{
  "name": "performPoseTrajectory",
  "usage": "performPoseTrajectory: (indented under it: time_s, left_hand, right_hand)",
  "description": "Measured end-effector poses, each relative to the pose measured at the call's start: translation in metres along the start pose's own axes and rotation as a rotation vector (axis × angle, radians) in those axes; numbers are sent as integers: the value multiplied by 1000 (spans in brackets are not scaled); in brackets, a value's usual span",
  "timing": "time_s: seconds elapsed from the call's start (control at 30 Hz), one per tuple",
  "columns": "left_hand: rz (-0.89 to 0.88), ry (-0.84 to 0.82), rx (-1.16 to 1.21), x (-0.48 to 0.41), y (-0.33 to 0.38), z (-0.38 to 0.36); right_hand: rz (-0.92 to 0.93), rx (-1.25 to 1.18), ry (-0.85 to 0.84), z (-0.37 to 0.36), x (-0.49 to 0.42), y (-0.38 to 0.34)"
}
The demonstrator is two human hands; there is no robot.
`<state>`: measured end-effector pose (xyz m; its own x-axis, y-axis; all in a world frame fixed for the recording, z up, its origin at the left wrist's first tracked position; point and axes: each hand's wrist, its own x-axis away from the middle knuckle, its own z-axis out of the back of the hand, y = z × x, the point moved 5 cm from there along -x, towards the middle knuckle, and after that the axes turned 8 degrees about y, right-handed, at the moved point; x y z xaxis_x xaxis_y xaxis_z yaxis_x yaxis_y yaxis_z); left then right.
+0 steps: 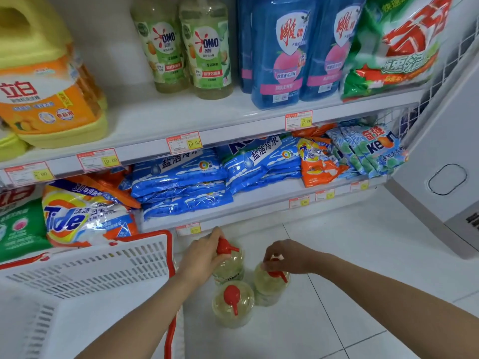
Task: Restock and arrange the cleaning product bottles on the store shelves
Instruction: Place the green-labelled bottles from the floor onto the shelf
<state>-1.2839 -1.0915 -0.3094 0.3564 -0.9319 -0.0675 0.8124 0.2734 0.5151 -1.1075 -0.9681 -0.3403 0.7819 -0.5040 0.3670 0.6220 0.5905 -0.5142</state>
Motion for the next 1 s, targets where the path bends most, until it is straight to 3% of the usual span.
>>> performPoseTrajectory:
  time_s: [0.23,0.4,0.5,0.57,0.67,0.73,0.8,0.87,1.0]
  left_hand:
    - [20,-25,-11,5,-7,-19]
    - [44,-160,-53,0,-11,-21]
    - [-26,-295,-149,-7,-9,-4]
    - [-86,-178,-173,-19,-4,31]
    - [-256,348,-104,-42,19,116]
    - [-350,588,-167,-59,28,164]
    - [-339,616,-267,-81,26,192]
    - [-255,524,-371,-101,11,199]
    - [-196,402,-507,-116,-18,183]
  right_hand:
    - [-7,-22,-14,-2,-5,0]
    - [-12,-17,-81,9,-6,-4]
    - [80,-84,64,42,-15,-24]
    - [151,-245,224,78,-22,-48]
    - [287,-436,437,139,-35,-100]
    - [368,-571,572,176,-45,-135]
    - [406,-629,712,211,-62,-160]
    - [396,-589,794,239,-89,-176]
    - [203,-569,869,272,-151,-172]
